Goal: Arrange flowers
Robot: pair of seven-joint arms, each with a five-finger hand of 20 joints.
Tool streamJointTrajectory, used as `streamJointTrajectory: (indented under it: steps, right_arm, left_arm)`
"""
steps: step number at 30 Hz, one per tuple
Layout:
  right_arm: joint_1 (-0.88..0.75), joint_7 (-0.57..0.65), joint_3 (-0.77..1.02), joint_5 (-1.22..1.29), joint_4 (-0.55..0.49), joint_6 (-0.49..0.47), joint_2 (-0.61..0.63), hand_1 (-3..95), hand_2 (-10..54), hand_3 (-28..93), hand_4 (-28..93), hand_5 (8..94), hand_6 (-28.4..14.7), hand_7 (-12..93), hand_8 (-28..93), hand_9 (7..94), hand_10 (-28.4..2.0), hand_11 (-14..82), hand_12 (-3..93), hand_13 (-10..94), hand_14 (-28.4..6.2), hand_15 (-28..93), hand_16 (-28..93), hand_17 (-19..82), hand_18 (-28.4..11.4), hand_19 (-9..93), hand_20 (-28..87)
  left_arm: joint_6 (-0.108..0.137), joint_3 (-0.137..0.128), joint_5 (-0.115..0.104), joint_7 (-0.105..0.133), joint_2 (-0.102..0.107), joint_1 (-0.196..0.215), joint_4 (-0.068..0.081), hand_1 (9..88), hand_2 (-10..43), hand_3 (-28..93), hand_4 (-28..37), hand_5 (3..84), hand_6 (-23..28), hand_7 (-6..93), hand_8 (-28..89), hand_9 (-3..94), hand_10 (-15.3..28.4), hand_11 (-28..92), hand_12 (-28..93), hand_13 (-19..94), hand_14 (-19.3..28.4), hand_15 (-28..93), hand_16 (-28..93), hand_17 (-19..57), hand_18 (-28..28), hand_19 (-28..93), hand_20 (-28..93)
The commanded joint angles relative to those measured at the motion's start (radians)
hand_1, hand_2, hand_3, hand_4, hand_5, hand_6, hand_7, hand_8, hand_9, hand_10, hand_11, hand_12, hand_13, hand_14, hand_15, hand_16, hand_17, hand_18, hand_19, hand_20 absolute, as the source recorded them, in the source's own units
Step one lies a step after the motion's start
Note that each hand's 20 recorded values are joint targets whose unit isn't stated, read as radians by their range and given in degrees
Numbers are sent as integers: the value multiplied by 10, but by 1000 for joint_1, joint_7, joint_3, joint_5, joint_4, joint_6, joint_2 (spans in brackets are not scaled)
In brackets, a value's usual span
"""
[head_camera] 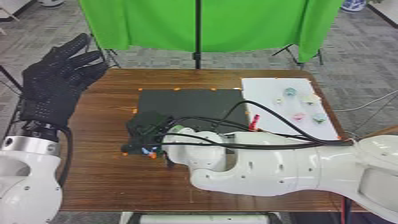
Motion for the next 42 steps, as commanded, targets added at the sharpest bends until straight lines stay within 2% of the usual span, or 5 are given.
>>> streamJointTrajectory:
  steps: [1,20,25,37,42]
  right_arm:
    - [-11,-15,8,-17,-9,-41,2,135,119,721,-283,786,22,144,-131,904,-130,394,221,809,-99,730,227,445,-246,932,520]
    - [-3,-5,-15,-175,13,-188,-19,82,154,689,-283,743,35,131,-134,867,-121,463,238,779,-101,779,244,444,-239,932,562]
    - [-13,17,-3,-195,14,-221,-18,73,161,681,-283,715,35,129,-134,850,-122,485,236,772,-104,787,245,439,-237,932,565]
    - [56,86,-88,-133,17,-131,-32,68,165,686,-282,642,37,134,-140,839,-121,508,231,764,-102,801,239,435,-235,932,565]
    - [74,78,-101,-125,9,-73,-27,71,157,696,-282,604,39,140,-141,839,-120,515,228,768,-101,804,235,438,-237,932,568]
  left_arm:
    - [10,-6,-5,-1,-15,21,-6,213,96,774,-283,355,98,125,-87,304,199,274,101,242,274,522,-106,-62,241,661,54]
    - [13,1,-3,9,-14,12,-5,213,96,774,-283,356,99,126,-88,304,199,275,101,243,274,521,-105,-63,241,661,54]
    - [3,26,1,-8,-15,-27,7,213,96,774,-283,356,98,126,-88,304,199,275,101,242,274,521,-105,-63,241,661,54]
    - [-6,13,0,-14,-22,-4,7,213,97,774,-283,355,98,126,-88,305,200,274,101,242,274,521,-105,-63,242,661,54]
    - [6,2,-4,4,-20,21,-1,213,97,774,-283,356,99,126,-88,304,198,274,101,243,274,522,-105,-63,242,661,54]
